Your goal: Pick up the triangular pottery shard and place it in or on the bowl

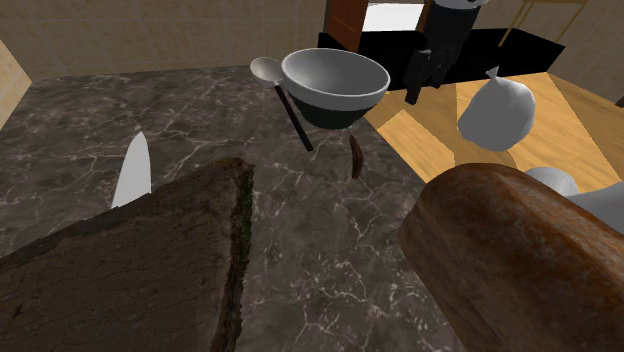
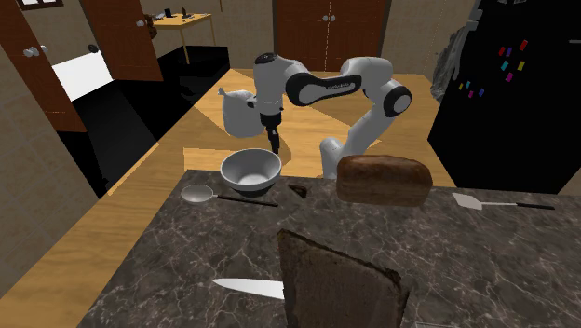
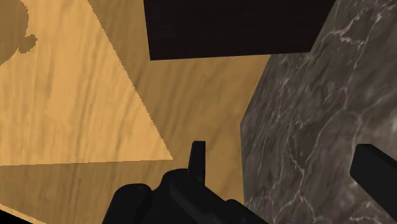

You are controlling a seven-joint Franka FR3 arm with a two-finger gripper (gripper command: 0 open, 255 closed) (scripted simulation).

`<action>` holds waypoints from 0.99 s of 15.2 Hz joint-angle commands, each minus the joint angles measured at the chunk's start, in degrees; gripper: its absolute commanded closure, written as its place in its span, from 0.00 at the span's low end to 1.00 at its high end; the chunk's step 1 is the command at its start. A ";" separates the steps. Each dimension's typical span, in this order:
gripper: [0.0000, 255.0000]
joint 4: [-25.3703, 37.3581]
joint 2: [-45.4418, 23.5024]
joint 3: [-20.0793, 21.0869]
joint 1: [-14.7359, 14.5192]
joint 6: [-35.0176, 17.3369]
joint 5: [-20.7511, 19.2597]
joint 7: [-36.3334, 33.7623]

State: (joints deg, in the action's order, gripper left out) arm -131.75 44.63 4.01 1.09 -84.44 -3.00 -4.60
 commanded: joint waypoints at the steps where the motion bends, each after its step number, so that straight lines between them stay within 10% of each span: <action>1: 0.00 0.00 0.00 0.00 0.00 0.00 0.00 0.00; 15: 0.00 11.01 -5.68 20.55 4.32 8.75 18.06 -40.49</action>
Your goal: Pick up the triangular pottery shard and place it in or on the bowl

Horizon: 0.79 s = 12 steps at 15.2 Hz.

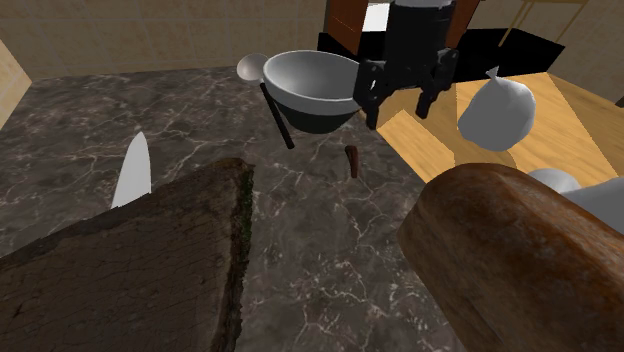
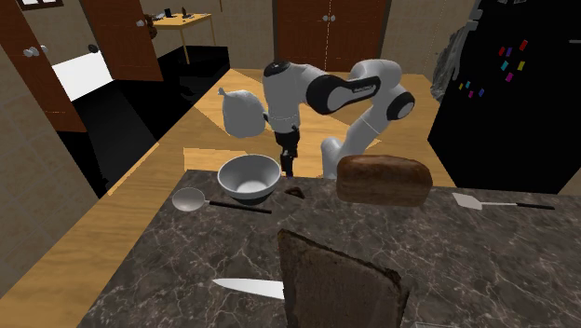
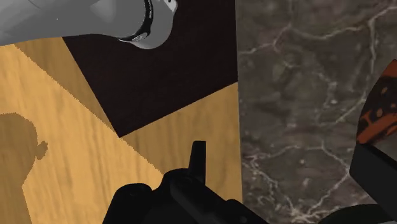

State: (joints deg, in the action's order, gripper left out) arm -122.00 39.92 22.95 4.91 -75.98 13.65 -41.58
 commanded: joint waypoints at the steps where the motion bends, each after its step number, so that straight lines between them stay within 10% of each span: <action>1: 0.00 2.63 -2.10 3.12 1.05 0.47 2.50 -6.54; 6: 0.00 10.22 -8.86 10.70 4.21 0.48 6.64 -21.47; 12: 0.00 4.08 -6.47 11.04 3.39 -3.35 7.76 -20.56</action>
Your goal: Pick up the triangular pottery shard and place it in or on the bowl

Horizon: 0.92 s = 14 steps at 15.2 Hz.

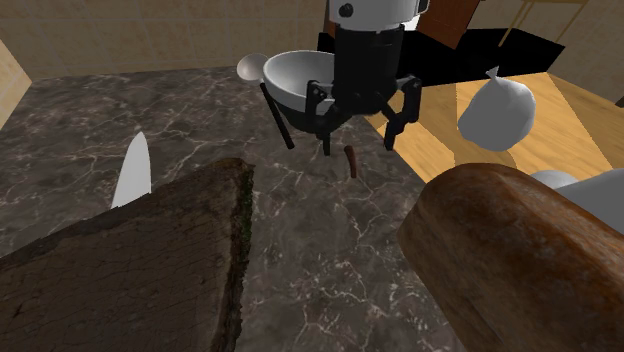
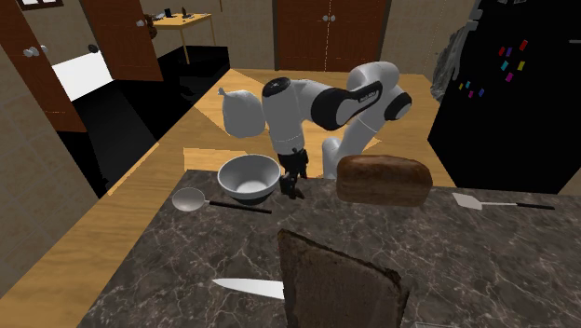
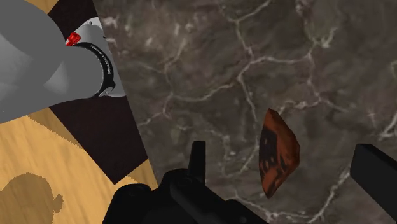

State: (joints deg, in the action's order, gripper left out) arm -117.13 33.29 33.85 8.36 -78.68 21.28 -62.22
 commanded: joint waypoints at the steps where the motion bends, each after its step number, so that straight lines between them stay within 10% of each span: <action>1: 0.00 -1.77 0.52 0.23 -0.19 -1.29 0.32 0.21; 9: 0.00 -2.32 0.71 0.28 -0.26 -1.65 0.43 0.28; 10: 1.00 -2.32 0.71 0.28 -0.26 -1.65 0.43 0.28; 14: 1.00 -2.32 0.71 0.28 -0.26 -1.65 0.43 0.28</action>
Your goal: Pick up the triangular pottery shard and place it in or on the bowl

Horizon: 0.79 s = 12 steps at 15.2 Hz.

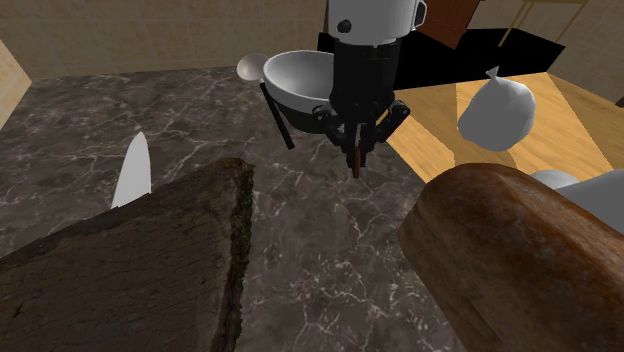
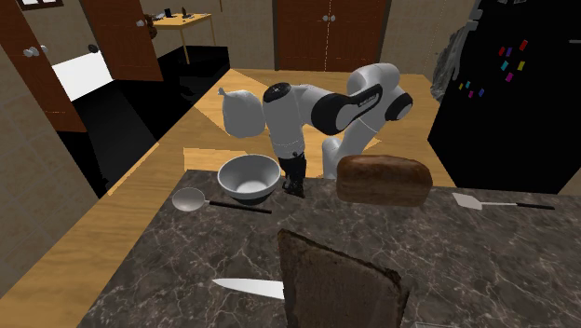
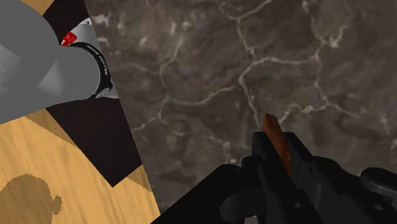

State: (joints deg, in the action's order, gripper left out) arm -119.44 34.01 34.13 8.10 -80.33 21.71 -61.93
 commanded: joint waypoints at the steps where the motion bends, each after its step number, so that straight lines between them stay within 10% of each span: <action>1: 1.00 -0.01 -0.01 0.00 0.00 0.00 0.00 0.00; 12: 1.00 6.41 -1.63 -0.80 0.54 4.87 -0.93 -1.02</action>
State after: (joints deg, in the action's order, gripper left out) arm -113.88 32.70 33.34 8.55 -76.01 20.90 -62.76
